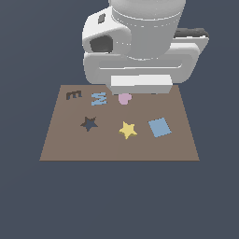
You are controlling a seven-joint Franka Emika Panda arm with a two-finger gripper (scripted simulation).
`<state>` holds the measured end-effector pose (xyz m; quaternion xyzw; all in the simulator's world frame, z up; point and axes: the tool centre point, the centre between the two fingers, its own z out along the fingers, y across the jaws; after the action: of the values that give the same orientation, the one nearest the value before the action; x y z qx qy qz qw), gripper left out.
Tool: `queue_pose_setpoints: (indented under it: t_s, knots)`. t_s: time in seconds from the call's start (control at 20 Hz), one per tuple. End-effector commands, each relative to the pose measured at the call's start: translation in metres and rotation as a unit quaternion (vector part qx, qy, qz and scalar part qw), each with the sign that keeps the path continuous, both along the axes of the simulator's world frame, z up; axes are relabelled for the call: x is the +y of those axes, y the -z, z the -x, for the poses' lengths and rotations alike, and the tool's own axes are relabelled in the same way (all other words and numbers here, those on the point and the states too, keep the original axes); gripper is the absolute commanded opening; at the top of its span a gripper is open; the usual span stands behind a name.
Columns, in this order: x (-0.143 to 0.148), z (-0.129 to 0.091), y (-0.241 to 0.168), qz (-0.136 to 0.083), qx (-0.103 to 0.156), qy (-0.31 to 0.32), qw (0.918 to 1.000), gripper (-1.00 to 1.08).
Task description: Insert a designated object into the corresponding slot on a board.
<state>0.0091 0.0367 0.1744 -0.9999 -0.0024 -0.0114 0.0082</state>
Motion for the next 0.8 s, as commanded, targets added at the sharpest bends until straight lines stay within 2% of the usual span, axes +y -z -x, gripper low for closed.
queue_pose_setpoints:
  t_s: [0.0, 0.4, 0.75]
  knots:
    - [0.0, 0.0, 0.0, 0.0, 0.0, 0.0, 1.0, 1.0]
    - [0.001, -0.004, 0.011, 0.001, 0.001, 0.021, 0.9998, 1.0]
    - [0.001, -0.015, 0.039, 0.002, 0.004, 0.077, 0.997, 1.0]
